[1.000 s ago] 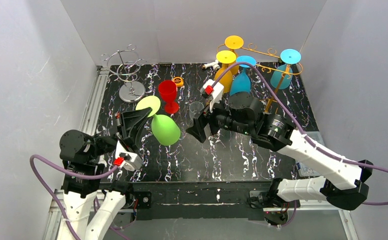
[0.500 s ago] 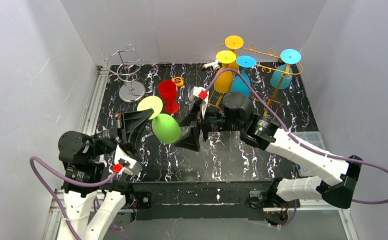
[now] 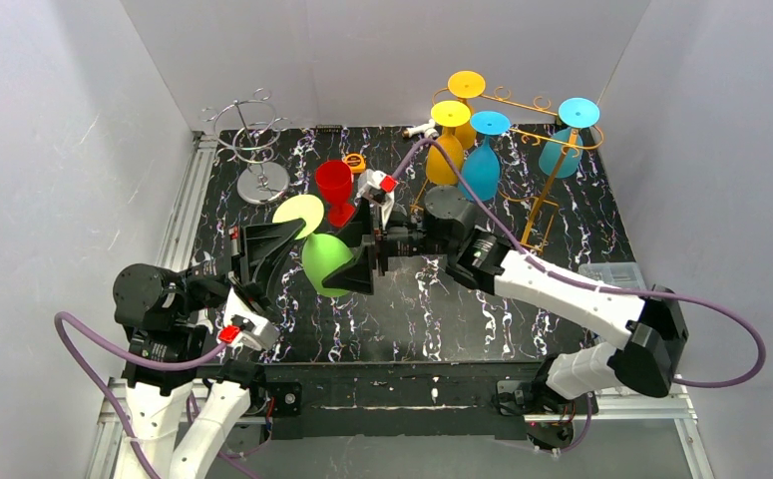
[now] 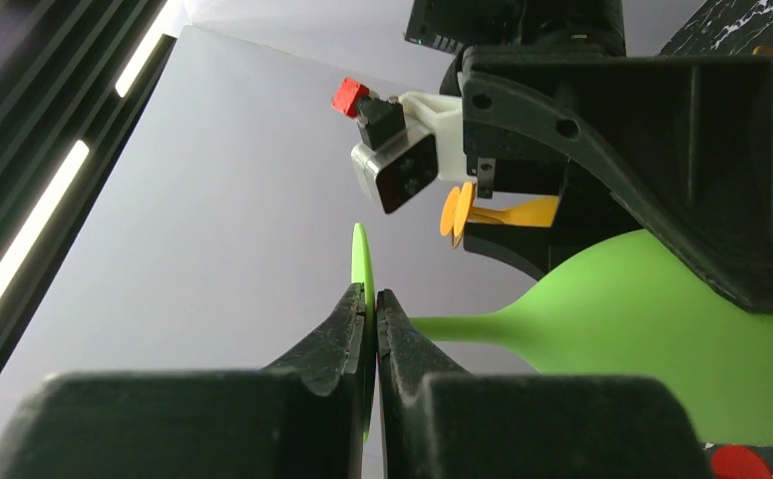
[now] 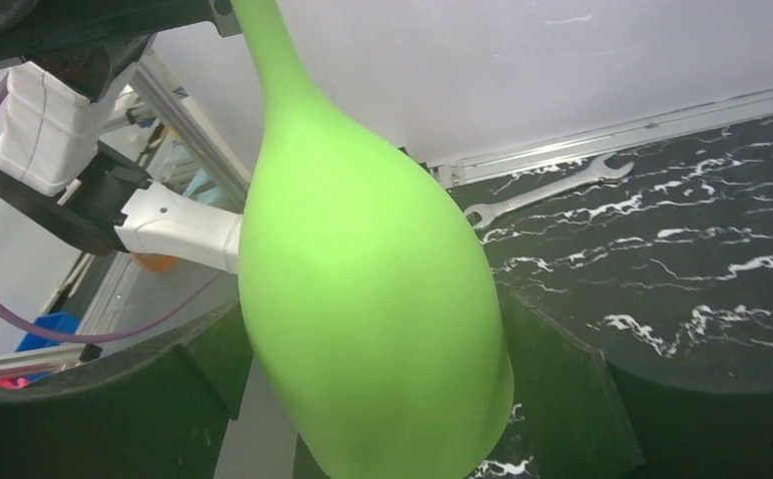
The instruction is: Place the wine glass upside down on the wine glass rack
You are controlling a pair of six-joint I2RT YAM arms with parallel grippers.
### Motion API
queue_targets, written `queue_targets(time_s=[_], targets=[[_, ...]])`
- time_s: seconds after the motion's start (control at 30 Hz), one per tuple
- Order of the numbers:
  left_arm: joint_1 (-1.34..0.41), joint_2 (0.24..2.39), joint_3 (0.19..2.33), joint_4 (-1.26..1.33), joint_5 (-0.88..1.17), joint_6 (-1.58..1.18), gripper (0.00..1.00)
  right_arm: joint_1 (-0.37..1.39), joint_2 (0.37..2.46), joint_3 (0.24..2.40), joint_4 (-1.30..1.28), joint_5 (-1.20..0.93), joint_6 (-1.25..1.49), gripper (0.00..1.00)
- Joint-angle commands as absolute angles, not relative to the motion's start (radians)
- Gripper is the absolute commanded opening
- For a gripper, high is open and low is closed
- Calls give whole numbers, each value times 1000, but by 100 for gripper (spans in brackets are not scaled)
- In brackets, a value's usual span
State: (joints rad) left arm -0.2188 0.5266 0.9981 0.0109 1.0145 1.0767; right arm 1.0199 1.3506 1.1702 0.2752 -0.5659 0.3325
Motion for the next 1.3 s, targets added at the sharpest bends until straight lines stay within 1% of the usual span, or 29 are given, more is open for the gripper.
queue_targets(time_s=[0.0,0.17,0.23,0.27,0.37,0.4,0.43,0.47,0.5,0.57,0.63,0.67,0.73,0.83,0.97,1.0,1.07,1.13,1.2,1.27], targets=[[-219,535,1029,61,1001,1083,0,1042,1391,1164,419,-673,398,98],[-219,538,1028,61,987,1107,0,1054,1361,1110,463,-679,390,97],[-219,544,1032,61,970,1097,0,1054,1349,1093,479,-669,383,85],[-219,546,1034,61,959,1089,0,1054,1343,1091,474,-662,380,81],[-219,548,1037,56,935,1080,0,1054,1319,1096,402,-610,337,72],[-218,548,1039,33,927,1108,18,1053,1309,1095,374,-580,316,70],[-218,547,1038,-5,924,1156,44,1050,1292,1092,349,-547,295,69],[-219,547,1035,-40,924,1193,63,1046,1268,1088,322,-519,277,66],[-219,546,1034,-61,919,1203,74,1039,1246,1079,296,-484,264,65],[-219,548,1036,-108,903,1199,90,1025,1188,1039,253,-402,238,63],[-218,551,1041,-158,887,1172,98,1012,1103,970,222,-304,210,63],[-219,551,1045,-195,886,1168,98,1000,1047,928,223,-274,207,63],[-218,545,1048,-274,892,1186,98,981,943,862,208,-203,203,59],[-219,522,1008,-310,899,1203,98,963,828,820,124,-77,180,42],[-218,497,942,-256,897,1183,98,956,724,782,48,73,185,31],[-219,499,938,-252,895,1182,98,956,693,771,37,126,193,30],[-217,510,935,-231,882,1158,98,956,618,736,33,282,204,31],[-217,527,935,-216,873,1146,98,956,535,699,35,391,203,31],[-218,540,931,-199,866,1141,98,956,475,681,11,480,194,31],[-218,548,923,-161,857,1109,98,956,440,694,-66,520,179,30]])
